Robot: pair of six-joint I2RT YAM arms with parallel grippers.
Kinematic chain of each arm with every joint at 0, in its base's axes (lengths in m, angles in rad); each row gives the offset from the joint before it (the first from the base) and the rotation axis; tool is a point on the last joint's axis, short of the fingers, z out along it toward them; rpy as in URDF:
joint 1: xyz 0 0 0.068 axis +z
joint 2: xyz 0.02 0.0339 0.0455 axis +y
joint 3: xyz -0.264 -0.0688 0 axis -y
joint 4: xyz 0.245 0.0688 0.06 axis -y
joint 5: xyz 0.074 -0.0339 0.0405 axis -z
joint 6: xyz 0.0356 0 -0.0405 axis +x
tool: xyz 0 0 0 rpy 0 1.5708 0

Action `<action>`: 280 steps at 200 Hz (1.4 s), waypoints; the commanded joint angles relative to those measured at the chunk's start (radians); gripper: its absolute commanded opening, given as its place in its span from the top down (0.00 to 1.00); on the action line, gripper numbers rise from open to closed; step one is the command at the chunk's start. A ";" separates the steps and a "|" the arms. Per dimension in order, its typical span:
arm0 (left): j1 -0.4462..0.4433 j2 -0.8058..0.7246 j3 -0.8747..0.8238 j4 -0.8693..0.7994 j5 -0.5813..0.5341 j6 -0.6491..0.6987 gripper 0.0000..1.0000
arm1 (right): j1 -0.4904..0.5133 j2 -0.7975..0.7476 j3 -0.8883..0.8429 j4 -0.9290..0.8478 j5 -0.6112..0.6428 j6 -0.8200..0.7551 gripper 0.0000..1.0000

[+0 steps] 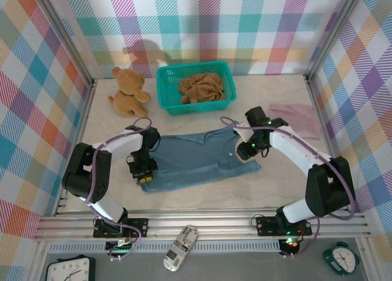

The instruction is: Fold and stack the tank tops

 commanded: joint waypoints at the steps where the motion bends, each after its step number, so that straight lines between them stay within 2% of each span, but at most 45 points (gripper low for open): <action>1: 0.016 -0.032 -0.047 -0.027 -0.044 -0.002 0.88 | 0.101 0.017 -0.067 0.176 -0.194 0.162 0.50; 23: 0.023 -0.036 -0.078 -0.027 -0.047 0.010 0.86 | 0.199 0.130 -0.041 0.236 -0.173 0.241 0.49; 55: 0.023 -0.064 -0.099 -0.031 -0.022 -0.007 0.77 | 0.261 0.253 -0.023 0.241 -0.148 0.370 0.50; 85: 0.052 -0.110 0.009 -0.102 -0.061 0.030 0.60 | 0.283 0.270 -0.088 0.233 -0.131 0.457 0.54; 117: 0.165 -0.108 0.163 -0.096 -0.096 0.156 0.51 | 0.290 0.227 -0.107 0.120 -0.087 0.548 0.55; 136: 0.241 -0.060 0.224 -0.037 -0.081 0.245 0.49 | 0.290 0.183 -0.127 0.040 -0.056 0.558 0.54; 162: 0.289 0.019 0.287 0.104 -0.058 0.401 0.47 | 0.282 0.125 -0.159 0.003 -0.064 0.571 0.52; 178: 0.302 0.073 0.329 0.179 -0.008 0.494 0.47 | 0.279 0.107 -0.140 0.017 -0.056 0.548 0.49; 200: 0.300 0.150 0.385 0.230 0.115 0.605 0.47 | 0.242 0.070 -0.098 0.106 -0.075 0.523 0.46; 220: 0.300 0.185 0.396 0.273 0.201 0.652 0.46 | 0.185 0.061 -0.079 0.242 -0.118 0.571 0.43; 240: 0.298 0.222 0.408 0.293 0.207 0.695 0.46 | 0.134 0.093 -0.065 0.358 -0.164 0.653 0.43; 280: 0.299 0.317 0.451 0.307 0.232 0.695 0.53 | 0.104 0.211 -0.002 0.413 -0.142 0.787 0.44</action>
